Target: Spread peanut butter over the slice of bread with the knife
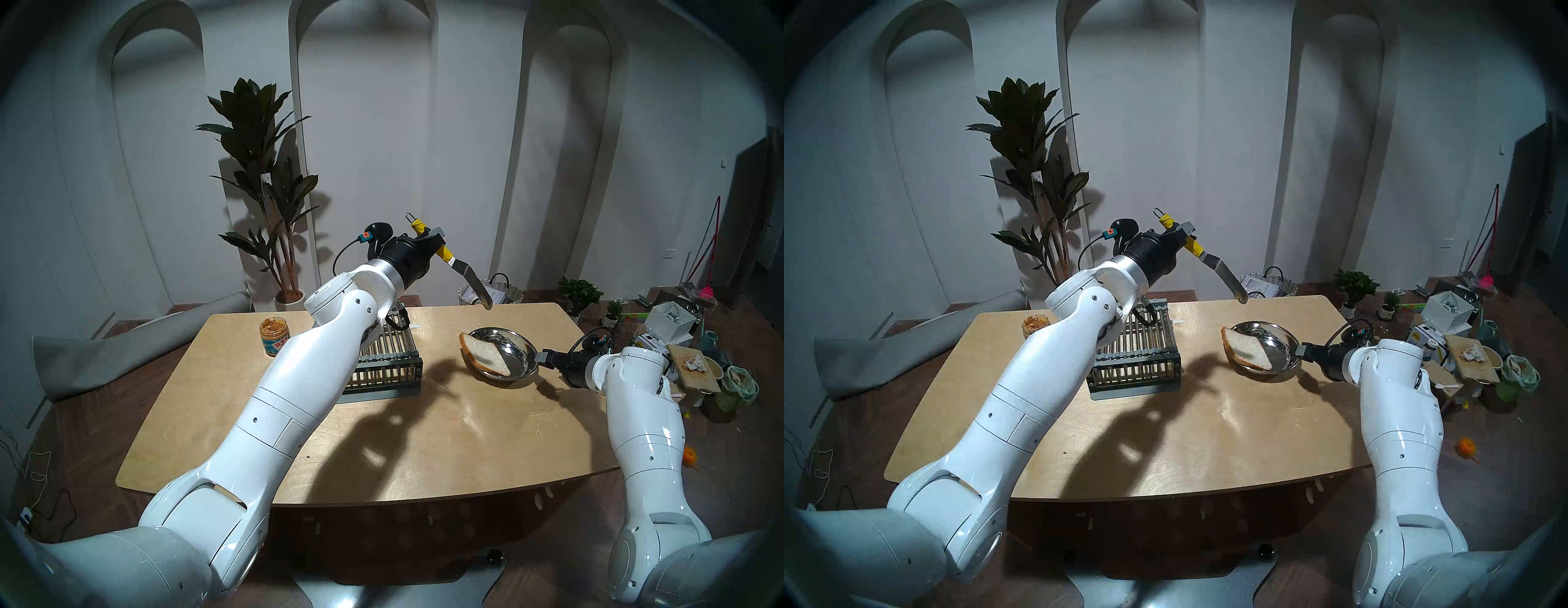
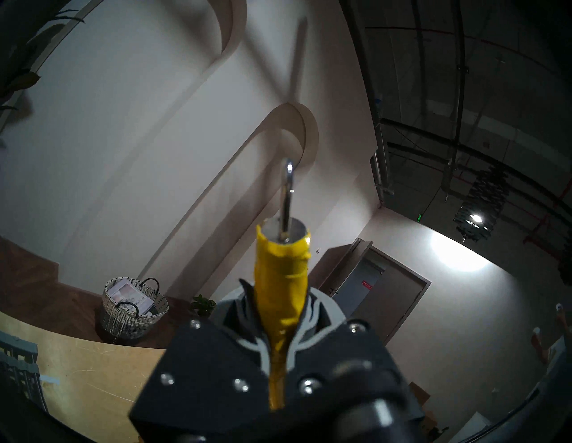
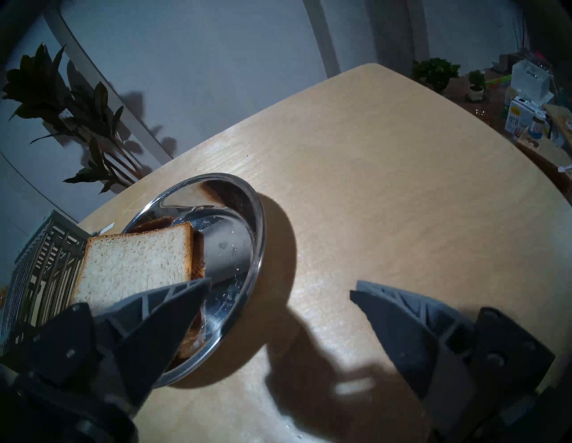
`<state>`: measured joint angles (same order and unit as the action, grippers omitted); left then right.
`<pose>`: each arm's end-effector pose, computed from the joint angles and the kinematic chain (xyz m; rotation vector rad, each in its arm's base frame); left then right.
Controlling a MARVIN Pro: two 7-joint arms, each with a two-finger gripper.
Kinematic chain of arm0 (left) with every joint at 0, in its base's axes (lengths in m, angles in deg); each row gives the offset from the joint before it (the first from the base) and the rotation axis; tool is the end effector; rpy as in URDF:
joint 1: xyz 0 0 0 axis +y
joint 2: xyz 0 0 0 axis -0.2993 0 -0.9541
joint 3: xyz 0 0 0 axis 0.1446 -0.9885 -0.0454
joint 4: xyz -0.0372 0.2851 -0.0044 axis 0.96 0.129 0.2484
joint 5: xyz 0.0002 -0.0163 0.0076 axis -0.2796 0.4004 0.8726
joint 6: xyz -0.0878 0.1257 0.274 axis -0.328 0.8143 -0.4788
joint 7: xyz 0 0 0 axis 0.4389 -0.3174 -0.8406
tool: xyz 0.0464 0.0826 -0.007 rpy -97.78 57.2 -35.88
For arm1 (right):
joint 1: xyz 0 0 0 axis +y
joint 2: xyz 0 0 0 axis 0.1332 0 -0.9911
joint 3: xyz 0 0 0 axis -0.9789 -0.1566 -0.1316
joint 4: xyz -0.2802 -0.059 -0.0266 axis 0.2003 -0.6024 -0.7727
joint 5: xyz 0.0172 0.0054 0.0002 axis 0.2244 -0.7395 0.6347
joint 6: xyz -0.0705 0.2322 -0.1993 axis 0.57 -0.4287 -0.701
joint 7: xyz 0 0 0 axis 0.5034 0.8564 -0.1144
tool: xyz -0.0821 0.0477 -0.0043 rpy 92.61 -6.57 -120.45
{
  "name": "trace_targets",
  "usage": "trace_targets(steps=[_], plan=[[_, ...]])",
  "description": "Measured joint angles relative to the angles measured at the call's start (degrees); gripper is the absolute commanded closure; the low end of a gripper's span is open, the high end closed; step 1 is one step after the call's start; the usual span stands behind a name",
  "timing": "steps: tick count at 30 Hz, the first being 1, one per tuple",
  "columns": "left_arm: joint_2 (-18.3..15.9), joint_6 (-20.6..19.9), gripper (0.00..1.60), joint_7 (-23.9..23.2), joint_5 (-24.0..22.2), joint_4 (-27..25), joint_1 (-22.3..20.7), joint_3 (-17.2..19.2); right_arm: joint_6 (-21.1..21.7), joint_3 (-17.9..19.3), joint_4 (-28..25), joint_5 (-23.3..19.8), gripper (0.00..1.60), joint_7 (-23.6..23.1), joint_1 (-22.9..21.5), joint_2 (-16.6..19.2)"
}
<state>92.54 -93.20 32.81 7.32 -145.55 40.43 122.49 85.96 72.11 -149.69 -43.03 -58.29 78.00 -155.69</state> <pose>0.5099 -0.1639 -0.1202 1.5211 0.0333 1.4507 0.4708 -0.1965 -0.3062 -2.5435 0.4676 -1.2000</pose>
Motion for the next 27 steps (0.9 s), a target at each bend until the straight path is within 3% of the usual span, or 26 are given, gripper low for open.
trace_targets(steps=[13, 19, 22, 27], plan=[[1.8, 1.5, 1.6, -1.4, -1.9, 4.3, 0.0, 0.2, 0.5, 1.2, -0.5, -0.8, 0.01, 2.7, -0.9, -2.1], [3.3, 2.8, 1.6, -1.9, -2.7, 8.4, 0.0, 0.2, 0.1, 1.2, 0.0, -0.9, 0.08, 3.5, -1.2, -2.9], [4.0, 3.2, 1.6, -2.0, -3.1, 10.1, 0.0, 0.2, -0.2, 0.9, 0.2, -0.9, 0.37, 3.8, -1.3, -3.2], [4.9, 3.8, 1.6, -2.2, -3.7, 12.4, -0.2, 0.2, -0.7, 0.3, 0.8, -0.9, 0.29, 3.8, -1.6, -3.5]])
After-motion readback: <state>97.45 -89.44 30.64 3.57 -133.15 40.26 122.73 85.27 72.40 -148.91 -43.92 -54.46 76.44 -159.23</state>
